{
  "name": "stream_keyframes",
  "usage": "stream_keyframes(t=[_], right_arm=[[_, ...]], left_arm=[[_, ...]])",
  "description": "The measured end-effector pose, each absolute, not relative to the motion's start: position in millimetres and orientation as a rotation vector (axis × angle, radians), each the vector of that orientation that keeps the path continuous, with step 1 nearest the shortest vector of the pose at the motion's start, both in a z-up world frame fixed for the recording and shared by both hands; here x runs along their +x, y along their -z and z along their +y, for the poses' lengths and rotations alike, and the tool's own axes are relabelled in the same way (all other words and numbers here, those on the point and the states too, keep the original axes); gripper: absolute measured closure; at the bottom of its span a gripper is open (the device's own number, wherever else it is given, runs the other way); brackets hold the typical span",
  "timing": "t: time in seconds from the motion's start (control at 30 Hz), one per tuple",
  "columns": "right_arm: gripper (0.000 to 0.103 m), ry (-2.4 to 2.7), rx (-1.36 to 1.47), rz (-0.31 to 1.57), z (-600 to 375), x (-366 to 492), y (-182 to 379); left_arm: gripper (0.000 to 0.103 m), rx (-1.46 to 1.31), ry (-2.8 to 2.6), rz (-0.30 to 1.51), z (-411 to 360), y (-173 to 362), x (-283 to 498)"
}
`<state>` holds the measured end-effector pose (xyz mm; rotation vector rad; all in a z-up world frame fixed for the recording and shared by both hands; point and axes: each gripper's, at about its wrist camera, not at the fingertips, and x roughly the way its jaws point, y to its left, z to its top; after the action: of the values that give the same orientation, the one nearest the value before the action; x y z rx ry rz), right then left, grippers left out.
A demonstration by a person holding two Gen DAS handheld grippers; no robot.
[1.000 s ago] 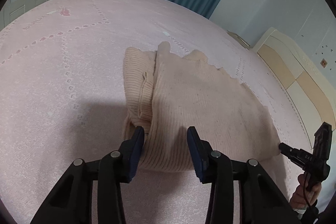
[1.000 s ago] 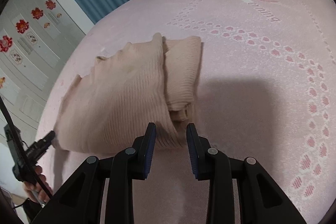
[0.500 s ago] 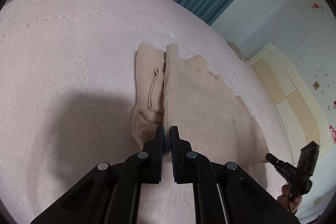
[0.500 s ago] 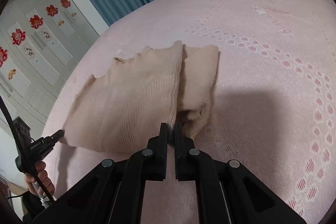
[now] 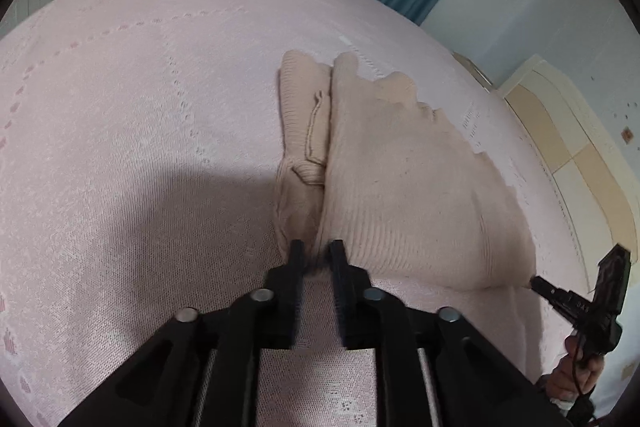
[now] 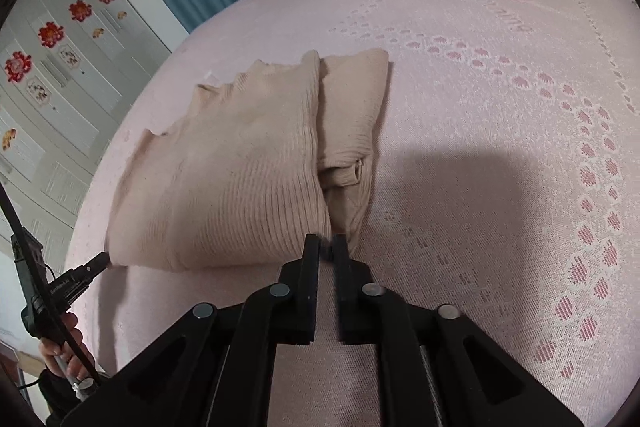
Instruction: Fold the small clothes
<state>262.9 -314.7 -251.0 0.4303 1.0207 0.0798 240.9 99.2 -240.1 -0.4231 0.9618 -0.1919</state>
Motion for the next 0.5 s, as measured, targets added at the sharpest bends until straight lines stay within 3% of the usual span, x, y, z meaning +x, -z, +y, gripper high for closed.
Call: stream_keyframes(t=[0.17,0.5], right_arm=[[0.08,-0.098,0.463,0.925,-318.3,259.4,237.3],[0.079,-0.104,0.299,0.835,-286.7,296.6,209.5]], left_arm=[[0.071,-0.477,0.177,0.933,107.9,237.2,248.0],[0.065,-0.344,0.201,0.847,67.4,207.5,302.1]])
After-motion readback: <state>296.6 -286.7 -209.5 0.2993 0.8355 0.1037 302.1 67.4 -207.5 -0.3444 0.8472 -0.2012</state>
